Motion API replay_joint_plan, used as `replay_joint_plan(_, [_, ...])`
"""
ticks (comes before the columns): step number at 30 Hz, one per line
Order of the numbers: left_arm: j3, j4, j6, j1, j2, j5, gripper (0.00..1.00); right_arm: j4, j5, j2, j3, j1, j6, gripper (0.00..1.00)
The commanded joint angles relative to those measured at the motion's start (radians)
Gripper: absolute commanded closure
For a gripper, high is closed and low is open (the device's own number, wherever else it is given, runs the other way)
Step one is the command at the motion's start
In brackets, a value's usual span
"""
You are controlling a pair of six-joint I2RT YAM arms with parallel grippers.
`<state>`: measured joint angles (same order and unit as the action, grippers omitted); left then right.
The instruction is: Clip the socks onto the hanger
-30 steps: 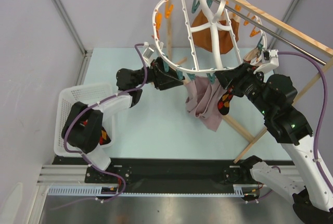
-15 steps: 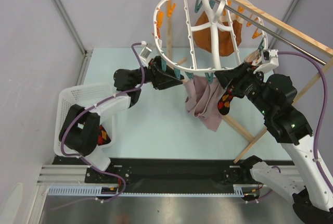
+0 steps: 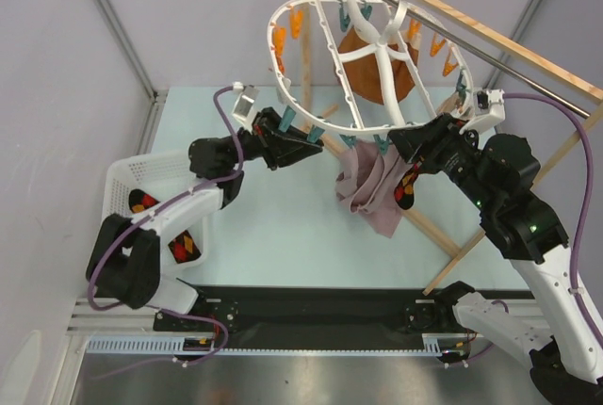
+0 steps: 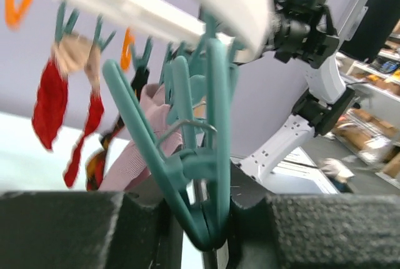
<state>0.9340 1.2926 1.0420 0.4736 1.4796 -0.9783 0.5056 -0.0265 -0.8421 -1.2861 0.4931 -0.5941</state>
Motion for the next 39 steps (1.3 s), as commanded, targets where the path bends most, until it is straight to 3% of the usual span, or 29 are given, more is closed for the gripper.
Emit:
replay_joint_plan(1, [-0.040, 0.208, -0.134, 0.013, -0.123, 0.059, 1.00, -0.004, -0.001, -0.003, -0.041, -0.005, -0.001, 0.39])
replay_joint_plan(3, [-0.055, 0.166, -0.187, 0.019, -0.178, 0.075, 1.00, -0.004, 0.003, -0.006, -0.041, -0.004, -0.007, 0.39])
replay_joint_plan(5, [-0.070, -0.020, -0.279, 0.046, -0.232, 0.099, 1.00, -0.002, 0.014, -0.009, -0.041, -0.004, -0.015, 0.39])
replay_joint_plan(6, [-0.070, -0.117, -0.444, 0.065, -0.299, 0.148, 1.00, -0.001, 0.017, -0.009, -0.041, -0.004, -0.019, 0.39])
replay_joint_plan(7, [-0.051, -0.380, -0.544, 0.118, -0.330, 0.182, 1.00, 0.005, 0.019, -0.011, -0.044, -0.002, -0.021, 0.39])
replay_joint_plan(9, [-0.023, -0.565, -0.768, 0.178, -0.375, 0.277, 1.00, 0.013, 0.017, -0.011, -0.048, 0.001, -0.027, 0.38])
replay_joint_plan(14, [-0.001, -0.770, -0.913, 0.289, -0.435, 0.487, 1.00, 0.091, 0.017, -0.018, -0.102, 0.015, -0.036, 0.36])
replay_joint_plan(21, [0.015, -0.829, -0.985, 0.356, -0.429, 0.590, 0.98, 0.189, 0.045, -0.020, -0.171, 0.018, -0.035, 0.32])
replay_joint_plan(25, [0.057, -0.848, -0.981, 0.356, -0.395, 0.572, 0.79, 0.224, 0.059, -0.023, -0.206, 0.018, -0.024, 0.31])
replay_joint_plan(26, [0.065, -0.851, -0.979, 0.356, -0.389, 0.572, 0.70, 0.228, 0.063, -0.022, -0.212, 0.018, -0.024, 0.31])
replay_joint_plan(33, [0.095, -0.872, -1.002, 0.356, -0.363, 0.547, 0.53, 0.241, 0.115, -0.023, -0.236, 0.019, -0.019, 0.31])
replay_joint_plan(39, [0.091, -0.891, -1.013, 0.358, -0.377, 0.463, 0.44, 0.248, 0.120, -0.018, -0.232, 0.019, 0.004, 0.30])
